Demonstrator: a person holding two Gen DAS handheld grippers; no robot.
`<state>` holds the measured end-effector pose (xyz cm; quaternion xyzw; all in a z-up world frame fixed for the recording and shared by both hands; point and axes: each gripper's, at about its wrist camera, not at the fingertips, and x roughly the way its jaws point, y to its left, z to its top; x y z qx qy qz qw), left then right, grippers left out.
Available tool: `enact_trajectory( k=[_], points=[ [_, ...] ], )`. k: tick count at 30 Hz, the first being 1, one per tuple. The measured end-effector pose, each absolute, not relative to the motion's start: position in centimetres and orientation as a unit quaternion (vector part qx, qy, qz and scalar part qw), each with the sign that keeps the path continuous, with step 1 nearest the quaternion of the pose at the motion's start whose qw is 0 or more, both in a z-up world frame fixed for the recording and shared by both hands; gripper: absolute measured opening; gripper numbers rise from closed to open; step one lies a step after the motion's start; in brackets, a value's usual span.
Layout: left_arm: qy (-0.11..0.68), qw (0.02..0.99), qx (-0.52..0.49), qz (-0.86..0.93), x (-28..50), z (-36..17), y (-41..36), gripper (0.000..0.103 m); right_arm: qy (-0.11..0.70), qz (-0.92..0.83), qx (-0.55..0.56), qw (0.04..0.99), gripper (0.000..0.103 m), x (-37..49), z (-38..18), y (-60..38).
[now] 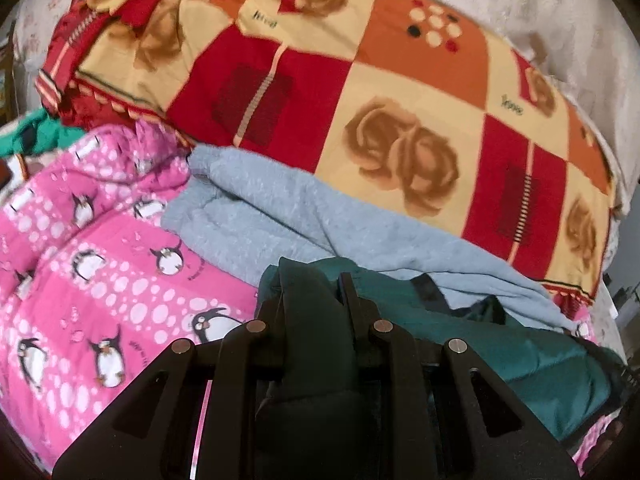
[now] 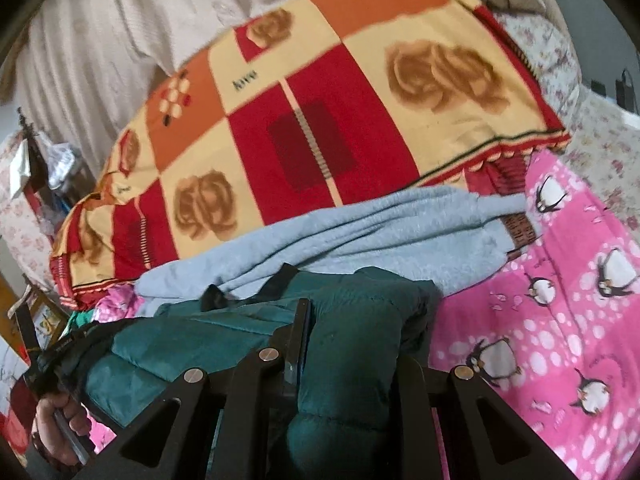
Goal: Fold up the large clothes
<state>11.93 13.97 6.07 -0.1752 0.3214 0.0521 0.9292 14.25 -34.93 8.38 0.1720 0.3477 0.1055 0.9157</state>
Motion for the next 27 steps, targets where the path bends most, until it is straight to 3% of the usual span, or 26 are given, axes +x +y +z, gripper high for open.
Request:
enact_trajectory(
  k=[14,27],
  points=[
    [0.367,0.916,-0.146,0.067,17.1,0.9,13.2,0.019,0.39,0.11,0.151,0.902,0.014,20.3,3.3,-33.8],
    [0.38,0.917,-0.112,0.044,21.4,-0.6,11.7,0.02,0.415,0.081,0.169,0.89,0.015,21.9,1.3,-34.0]
  ],
)
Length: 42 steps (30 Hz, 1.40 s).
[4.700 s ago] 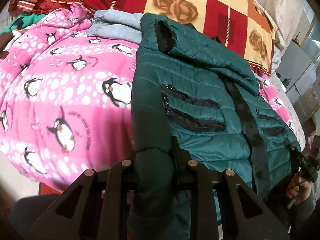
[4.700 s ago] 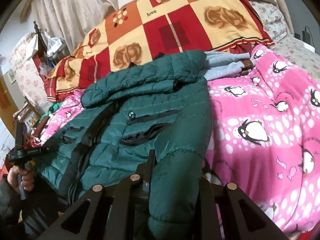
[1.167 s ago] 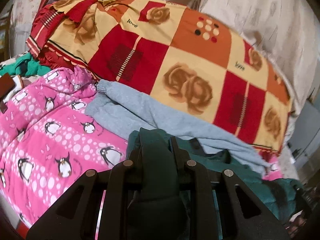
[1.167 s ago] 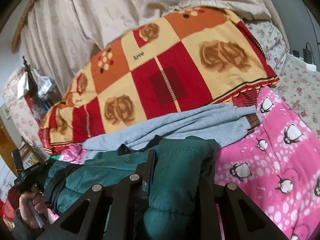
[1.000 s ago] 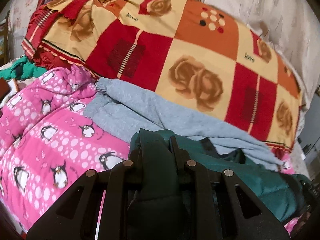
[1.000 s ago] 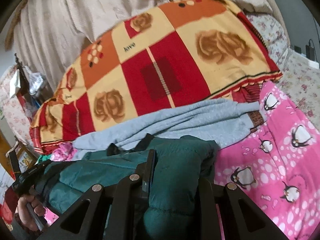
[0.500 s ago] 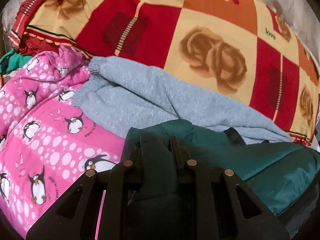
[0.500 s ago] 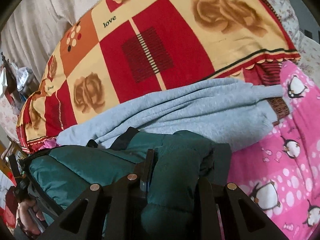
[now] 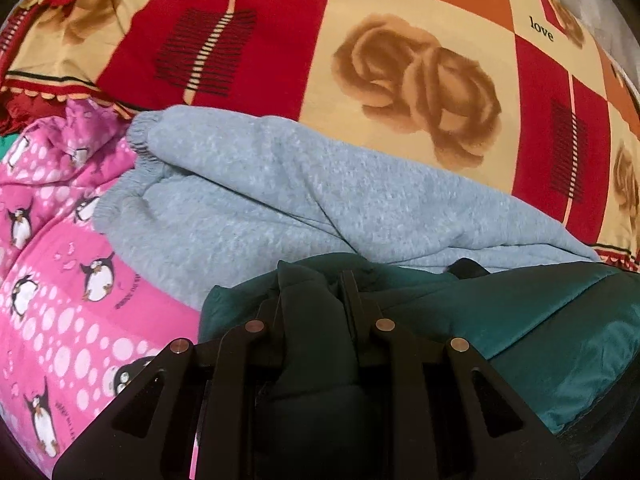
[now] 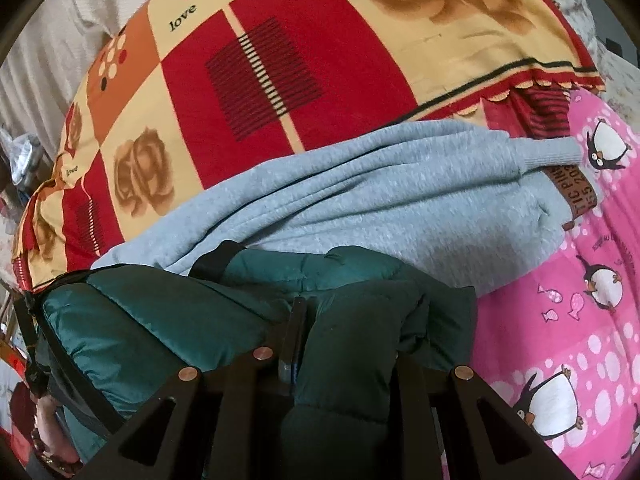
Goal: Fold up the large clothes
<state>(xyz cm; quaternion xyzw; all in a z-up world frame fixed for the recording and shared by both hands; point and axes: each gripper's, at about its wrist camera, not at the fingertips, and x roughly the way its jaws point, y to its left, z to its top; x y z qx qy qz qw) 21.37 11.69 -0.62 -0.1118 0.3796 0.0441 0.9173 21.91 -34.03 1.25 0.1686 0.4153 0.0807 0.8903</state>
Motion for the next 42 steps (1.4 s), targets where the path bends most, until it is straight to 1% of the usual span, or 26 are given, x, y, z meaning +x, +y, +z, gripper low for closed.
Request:
enact_trajectory(
  k=[4,11,18,27,32,34,37,38,39,41,42],
  points=[
    [0.376,0.918,-0.117,0.042,21.2,-0.6,11.8,0.021,0.42,0.086,0.179,0.886,0.016,22.2,1.0,-34.2],
    [0.377,0.911,-0.163,0.027,20.6,-0.2,12.8,0.026,0.414,0.104,0.241,0.872,0.024,21.8,1.0,-35.5],
    [0.387,0.908,-0.161,0.03,20.6,0.3,12.6,0.027,0.407,0.096,0.3,0.858,0.034,21.4,2.0,-36.3],
    [0.373,0.919,-0.117,0.057,19.9,0.6,11.3,0.027,0.409,0.096,0.288,0.86,0.035,21.4,2.0,-36.0],
    [0.374,0.918,-0.116,0.058,19.9,0.5,11.3,0.027,0.407,0.088,0.293,0.861,0.038,21.3,2.0,-35.9],
    [0.374,0.919,-0.114,0.059,19.9,0.5,11.3,0.027,0.405,0.089,0.299,0.86,0.042,21.2,2.0,-35.9],
    [0.375,0.918,-0.112,0.059,19.9,0.6,11.2,0.027,0.396,0.094,0.313,0.858,0.057,21.0,2.2,-36.0],
    [0.375,0.918,-0.111,0.06,19.8,0.6,11.2,0.027,0.392,0.1,0.318,0.857,0.068,20.9,2.3,-35.9],
    [0.375,0.918,-0.11,0.061,19.8,0.6,11.1,0.027,0.389,0.104,0.319,0.858,0.076,20.8,2.5,-35.8],
    [0.375,0.919,-0.109,0.061,19.8,0.6,11.1,0.027,0.388,0.106,0.313,0.861,0.081,20.7,2.7,-35.4],
    [0.375,0.919,-0.108,0.062,19.8,0.6,11.0,0.027,0.388,0.106,0.31,0.861,0.081,20.7,2.8,-35.3]
  ],
)
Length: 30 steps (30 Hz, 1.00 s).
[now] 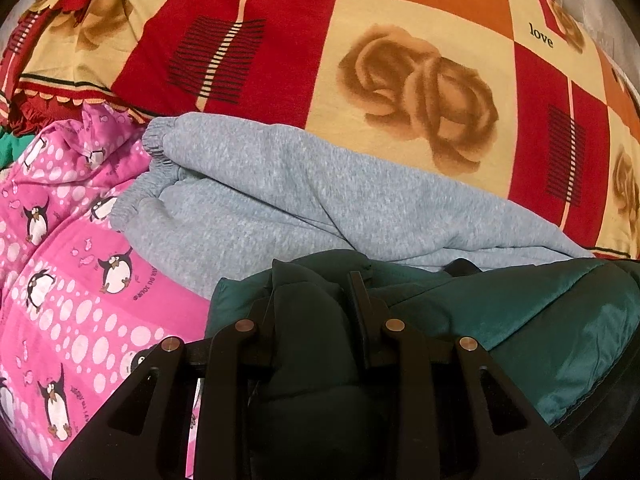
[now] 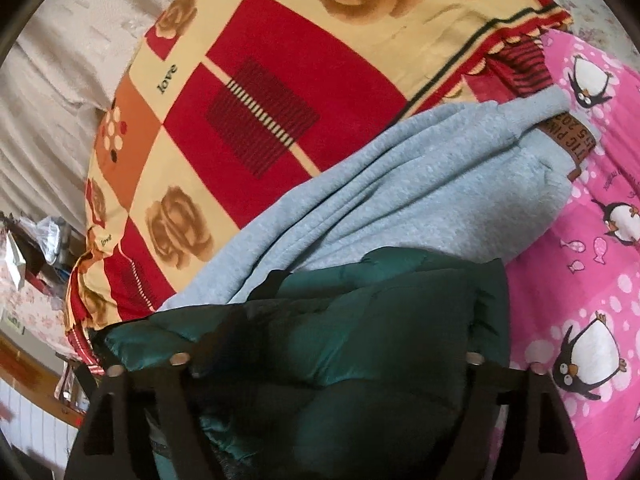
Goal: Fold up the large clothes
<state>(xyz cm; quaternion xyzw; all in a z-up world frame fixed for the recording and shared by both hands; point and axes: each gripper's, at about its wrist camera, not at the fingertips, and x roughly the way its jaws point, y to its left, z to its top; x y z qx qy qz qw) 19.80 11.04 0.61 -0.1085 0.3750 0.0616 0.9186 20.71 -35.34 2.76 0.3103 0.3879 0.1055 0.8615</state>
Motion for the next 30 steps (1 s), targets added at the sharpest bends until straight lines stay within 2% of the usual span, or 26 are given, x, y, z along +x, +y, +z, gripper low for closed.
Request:
enact_trajectory(
  k=[5,7,8,9,10,11,12,30],
  points=[
    [0.385,0.915,-0.108,0.058,19.9,0.8,11.1,0.028,0.385,0.108,0.325,0.857,0.081,20.7,2.9,-35.4],
    [0.39,0.912,-0.124,0.043,20.0,1.4,11.7,0.032,0.378,0.111,0.336,0.856,0.082,20.6,3.1,-35.7],
    [0.388,0.91,-0.142,0.029,19.9,1.7,12.2,0.041,0.372,0.112,0.345,0.855,0.084,20.5,3.3,-35.9],
    [0.388,0.908,-0.156,0.018,19.9,2.1,12.5,0.058,0.366,0.113,0.353,0.853,0.084,20.4,3.4,-36.3],
    [0.385,0.906,-0.175,0.007,19.8,2.6,13.1,0.07,0.361,0.116,0.362,0.852,0.085,20.3,3.5,-36.5],
    [0.375,0.909,-0.183,0.008,19.4,3.2,13.5,0.089,0.356,0.118,0.37,0.85,0.085,20.2,3.6,-36.6],
    [0.361,0.913,-0.189,0.007,19.1,3.9,13.8,0.094,0.353,0.117,0.374,0.85,0.085,20.2,3.7,-36.8],
    [0.23,0.944,-0.23,-0.054,16.3,8.4,15.7,0.094,0.252,0.154,0.35,0.889,0.088,18.1,8.6,-36.6]
  ],
)
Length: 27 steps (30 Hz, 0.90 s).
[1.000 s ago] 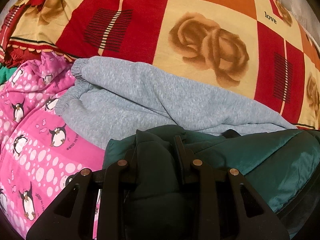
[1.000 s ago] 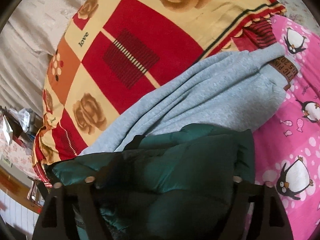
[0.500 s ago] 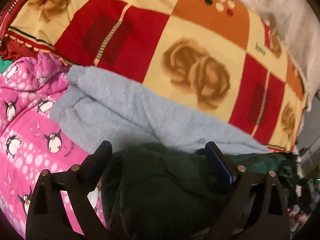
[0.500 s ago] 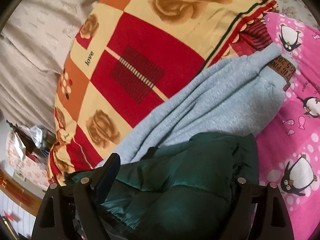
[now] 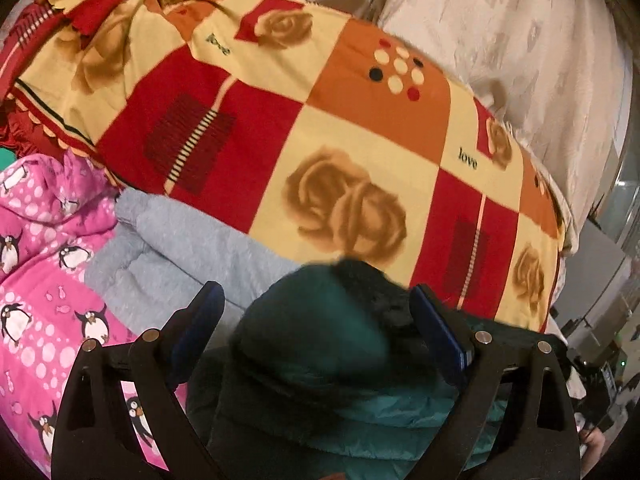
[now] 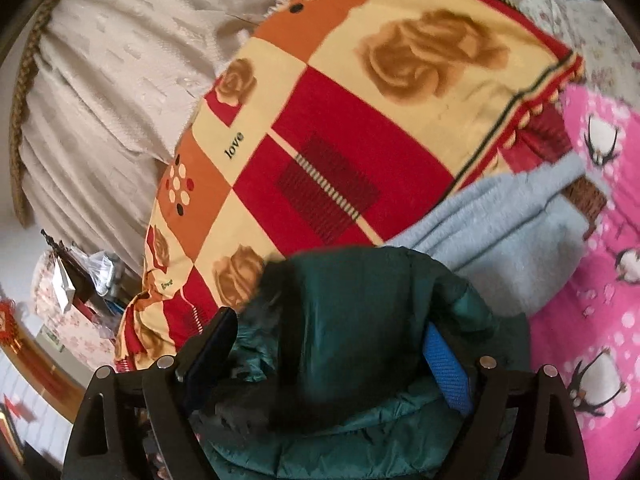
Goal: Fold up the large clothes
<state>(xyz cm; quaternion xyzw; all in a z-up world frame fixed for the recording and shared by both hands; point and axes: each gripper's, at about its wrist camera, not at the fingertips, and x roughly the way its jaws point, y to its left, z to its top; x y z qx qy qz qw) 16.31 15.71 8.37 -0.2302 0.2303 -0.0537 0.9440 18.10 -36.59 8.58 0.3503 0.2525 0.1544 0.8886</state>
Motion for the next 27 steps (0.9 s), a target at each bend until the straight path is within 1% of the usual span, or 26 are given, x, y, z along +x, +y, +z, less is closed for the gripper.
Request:
enact_trajectory(
  k=[4,10,12,13,15,16,19,21,24,27],
  points=[
    [0.244,0.937,-0.244,-0.052,16.7,7.7,16.2,0.094,0.237,0.169,0.323,0.9,0.088,17.8,9.2,-36.0],
    [0.282,0.931,-0.227,-0.048,17.6,6.2,15.4,0.094,0.261,0.158,0.27,0.913,0.088,18.0,9.2,-34.8],
    [0.303,0.931,-0.198,-0.038,18.1,5.5,14.7,0.094,0.284,0.142,0.224,0.922,0.088,18.3,9.2,-34.0],
    [0.319,0.933,-0.165,-0.013,18.4,4.9,14.1,0.094,0.301,0.129,0.192,0.925,0.088,18.6,8.9,-33.4],
    [0.342,0.93,-0.131,0.02,19.0,3.5,13.6,0.094,0.342,0.093,0.129,0.926,0.088,19.4,7.8,-32.0],
    [0.365,0.922,-0.121,0.031,19.5,2.3,13.5,0.094,0.361,0.083,0.109,0.922,0.088,19.8,7.0,-31.6],
    [0.41,0.898,-0.155,0.033,20.0,-0.7,13.9,0.094,0.419,0.07,0.08,0.902,0.088,21.5,3.7,-31.1],
    [0.415,0.893,-0.173,0.032,19.6,-1.5,13.9,0.094,0.429,0.062,0.081,0.898,0.09,22.0,2.5,-31.5],
    [0.406,0.899,-0.159,0.04,17.9,-2.0,13.0,0.094,0.433,0.065,0.085,0.895,0.096,22.7,1.3,-32.0],
    [0.394,0.905,-0.153,0.053,16.0,-2.5,12.3,0.094,0.432,0.075,0.084,0.895,0.099,23.2,0.6,-32.0]
  ],
)
